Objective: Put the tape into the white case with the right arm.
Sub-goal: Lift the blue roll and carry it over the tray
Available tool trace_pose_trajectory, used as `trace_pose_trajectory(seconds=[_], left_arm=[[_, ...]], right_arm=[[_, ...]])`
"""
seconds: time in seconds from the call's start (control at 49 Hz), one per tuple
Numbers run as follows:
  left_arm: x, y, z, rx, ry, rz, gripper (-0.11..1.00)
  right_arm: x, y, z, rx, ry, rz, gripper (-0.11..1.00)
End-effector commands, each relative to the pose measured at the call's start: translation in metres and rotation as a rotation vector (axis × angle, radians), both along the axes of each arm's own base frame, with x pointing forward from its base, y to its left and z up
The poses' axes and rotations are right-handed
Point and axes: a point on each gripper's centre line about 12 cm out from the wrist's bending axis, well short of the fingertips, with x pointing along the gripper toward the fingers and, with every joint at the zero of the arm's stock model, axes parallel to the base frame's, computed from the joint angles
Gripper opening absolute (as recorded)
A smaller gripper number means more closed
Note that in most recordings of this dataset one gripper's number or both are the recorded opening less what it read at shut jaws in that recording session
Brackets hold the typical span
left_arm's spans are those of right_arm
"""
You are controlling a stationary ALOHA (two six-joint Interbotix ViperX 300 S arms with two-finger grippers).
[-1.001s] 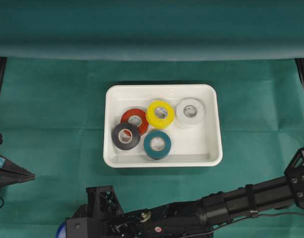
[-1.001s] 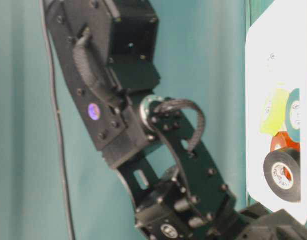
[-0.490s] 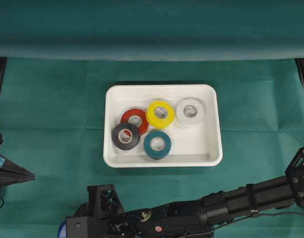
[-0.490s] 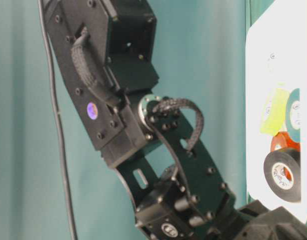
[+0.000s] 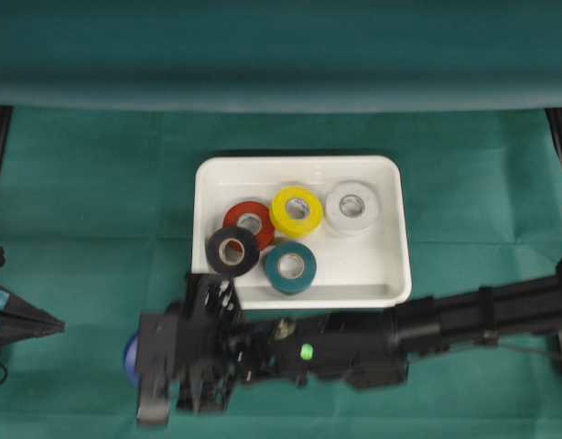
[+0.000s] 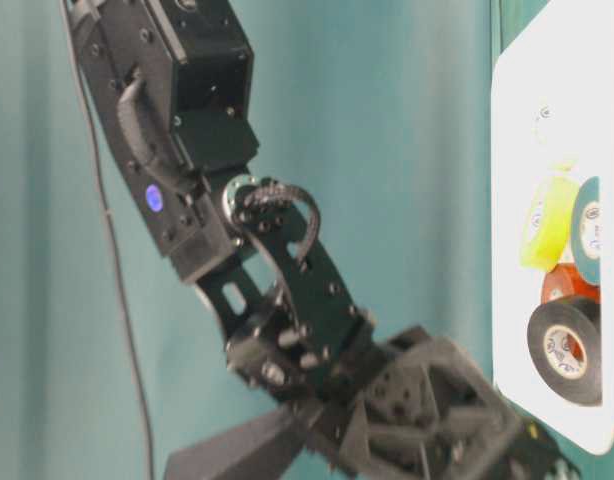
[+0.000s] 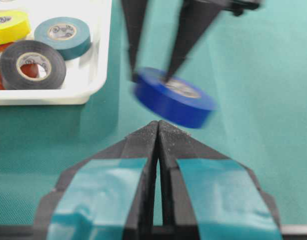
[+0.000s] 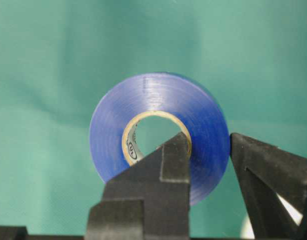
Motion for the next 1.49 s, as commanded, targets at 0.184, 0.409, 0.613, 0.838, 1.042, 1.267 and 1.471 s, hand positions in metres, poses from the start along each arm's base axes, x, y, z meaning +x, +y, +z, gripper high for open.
trace_pose_trajectory(seconds=[0.184, 0.409, 0.613, 0.838, 1.042, 1.267, 1.471], left_arm=[[0.001, 0.000, 0.005, -0.002, -0.014, 0.002, 0.00], [0.001, 0.000, 0.005, -0.002, -0.014, 0.002, 0.00], [0.001, 0.000, 0.005, -0.002, -0.014, 0.002, 0.00], [0.001, 0.000, 0.005, -0.002, -0.014, 0.002, 0.00], [0.001, 0.000, 0.005, 0.000, -0.014, 0.002, 0.00], [0.001, 0.000, 0.005, -0.002, -0.014, 0.002, 0.00], [0.001, 0.000, 0.005, -0.002, -0.014, 0.002, 0.00]], right_arm=[[-0.029, -0.018, 0.041, 0.005, -0.056, -0.018, 0.02], [-0.062, -0.028, 0.041, 0.012, -0.037, -0.024, 0.02], [-0.092, -0.031, 0.039, 0.018, -0.019, -0.022, 0.02], [-0.127, -0.040, 0.036, 0.018, 0.012, -0.042, 0.02], [-0.164, -0.045, 0.032, 0.019, 0.037, -0.057, 0.02], [-0.192, -0.050, 0.033, 0.024, 0.038, -0.076, 0.02], [-0.198, -0.066, 0.030, 0.021, 0.046, -0.115, 0.02]])
